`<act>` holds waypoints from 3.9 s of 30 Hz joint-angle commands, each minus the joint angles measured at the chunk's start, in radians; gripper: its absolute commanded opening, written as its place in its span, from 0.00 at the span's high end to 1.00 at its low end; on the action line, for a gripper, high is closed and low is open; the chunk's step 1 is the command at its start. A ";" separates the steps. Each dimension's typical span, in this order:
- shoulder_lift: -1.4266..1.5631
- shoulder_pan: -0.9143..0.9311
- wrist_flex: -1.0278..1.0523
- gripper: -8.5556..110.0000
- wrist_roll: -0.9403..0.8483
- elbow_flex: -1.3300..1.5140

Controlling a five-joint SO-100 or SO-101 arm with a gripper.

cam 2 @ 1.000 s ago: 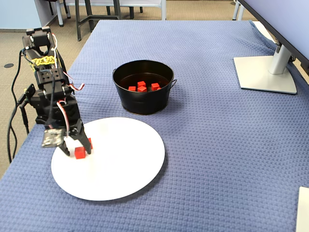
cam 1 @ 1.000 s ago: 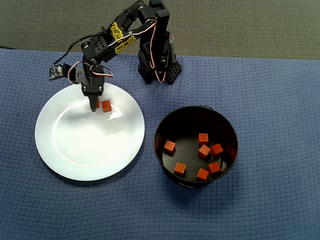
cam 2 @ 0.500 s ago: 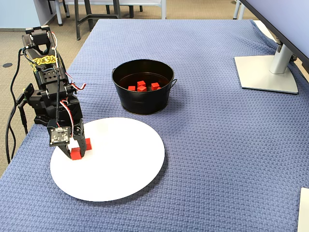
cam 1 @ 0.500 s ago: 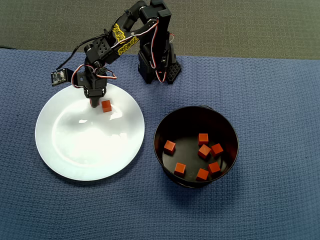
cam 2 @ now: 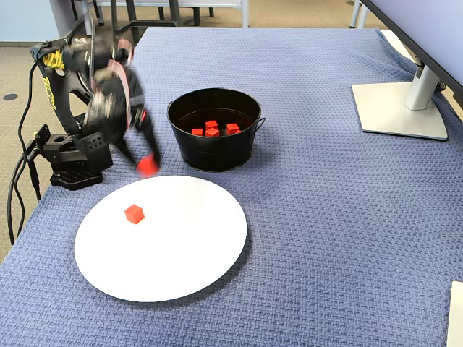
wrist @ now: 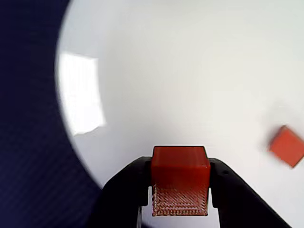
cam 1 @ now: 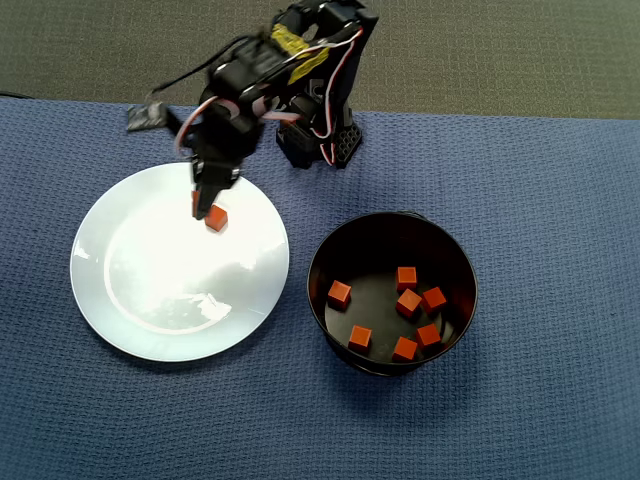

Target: Pick up the red cubes from the white plate and place them in the black recipient

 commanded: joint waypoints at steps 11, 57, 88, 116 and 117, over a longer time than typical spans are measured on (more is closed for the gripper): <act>0.146 -0.861 -0.241 0.89 0.485 0.144; -0.394 0.336 0.040 0.70 -1.299 0.011; -0.456 0.252 -0.242 0.93 -1.216 0.196; -0.067 -0.741 0.089 0.83 0.181 -0.285; -0.092 -0.781 0.095 0.71 0.186 -0.285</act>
